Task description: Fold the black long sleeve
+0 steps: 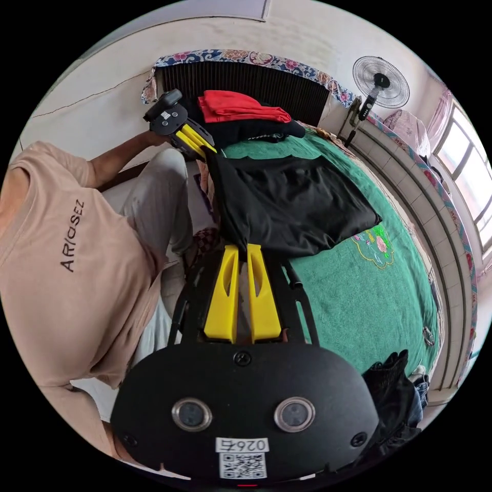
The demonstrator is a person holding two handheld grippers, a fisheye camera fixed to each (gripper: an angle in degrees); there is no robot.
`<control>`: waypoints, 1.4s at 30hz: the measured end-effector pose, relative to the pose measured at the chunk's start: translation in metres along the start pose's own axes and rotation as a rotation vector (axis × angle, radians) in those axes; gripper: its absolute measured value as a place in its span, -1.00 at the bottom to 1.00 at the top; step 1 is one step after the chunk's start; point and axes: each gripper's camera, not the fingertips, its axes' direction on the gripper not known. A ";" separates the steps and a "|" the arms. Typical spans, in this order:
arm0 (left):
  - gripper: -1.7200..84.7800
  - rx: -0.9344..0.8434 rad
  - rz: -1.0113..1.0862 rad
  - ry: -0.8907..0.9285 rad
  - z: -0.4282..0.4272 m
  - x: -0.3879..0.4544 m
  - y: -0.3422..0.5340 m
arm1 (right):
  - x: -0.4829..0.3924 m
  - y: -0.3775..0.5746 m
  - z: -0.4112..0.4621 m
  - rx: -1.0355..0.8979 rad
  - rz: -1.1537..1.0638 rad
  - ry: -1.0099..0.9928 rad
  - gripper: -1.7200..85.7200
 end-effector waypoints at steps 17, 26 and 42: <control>-0.86 -0.151 -0.135 0.181 0.166 -0.289 -0.161 | 0.374 -0.092 0.042 -0.006 0.420 -0.033 -0.98; -0.67 -0.238 -0.405 0.286 0.224 -0.393 -0.156 | 0.509 -0.074 0.110 -0.001 0.696 -0.109 -0.83; -0.95 0.079 -0.507 0.253 0.147 -0.377 -0.107 | 0.534 -0.064 0.074 0.191 0.705 -0.024 -0.91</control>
